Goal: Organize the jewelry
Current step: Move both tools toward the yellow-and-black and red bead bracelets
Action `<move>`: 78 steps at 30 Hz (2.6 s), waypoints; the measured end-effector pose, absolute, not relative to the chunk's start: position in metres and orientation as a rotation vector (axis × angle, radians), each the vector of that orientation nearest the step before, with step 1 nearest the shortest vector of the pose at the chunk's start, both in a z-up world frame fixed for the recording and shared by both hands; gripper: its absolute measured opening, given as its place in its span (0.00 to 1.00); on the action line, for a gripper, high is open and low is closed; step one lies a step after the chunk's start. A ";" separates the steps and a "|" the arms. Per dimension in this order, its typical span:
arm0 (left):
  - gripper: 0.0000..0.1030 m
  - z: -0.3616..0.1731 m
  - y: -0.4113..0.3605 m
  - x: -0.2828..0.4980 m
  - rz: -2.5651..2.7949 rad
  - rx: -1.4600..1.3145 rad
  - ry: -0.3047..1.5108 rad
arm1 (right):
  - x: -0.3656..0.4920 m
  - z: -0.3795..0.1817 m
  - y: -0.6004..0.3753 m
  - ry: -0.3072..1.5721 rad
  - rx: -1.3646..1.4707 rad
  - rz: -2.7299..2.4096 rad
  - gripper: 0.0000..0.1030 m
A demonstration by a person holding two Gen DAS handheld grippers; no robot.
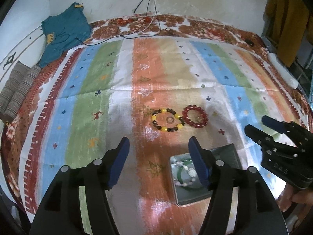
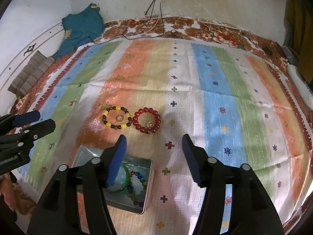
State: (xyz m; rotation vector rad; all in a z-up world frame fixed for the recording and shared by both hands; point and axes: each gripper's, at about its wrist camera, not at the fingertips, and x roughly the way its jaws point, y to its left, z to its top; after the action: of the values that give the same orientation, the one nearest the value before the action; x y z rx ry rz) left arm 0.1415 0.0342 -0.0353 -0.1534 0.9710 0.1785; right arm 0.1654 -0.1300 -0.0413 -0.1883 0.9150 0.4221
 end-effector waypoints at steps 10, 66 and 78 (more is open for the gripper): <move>0.69 -0.059 0.049 0.175 0.222 -0.122 1.045 | 0.192 -0.054 -0.120 0.956 -0.200 0.408 0.68; 0.46 -0.173 0.078 0.276 0.208 -0.087 1.246 | 0.299 -0.166 -0.080 1.157 -0.372 0.364 0.55; 0.11 -0.170 0.075 0.269 0.186 -0.114 1.252 | 0.299 -0.162 -0.095 1.157 -0.343 0.356 0.14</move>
State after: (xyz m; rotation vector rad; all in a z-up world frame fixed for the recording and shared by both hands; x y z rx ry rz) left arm 0.2695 0.0745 -0.1697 -0.1142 1.2524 0.1861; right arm 0.2990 -0.0950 -0.1616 -0.3433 1.1574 0.3556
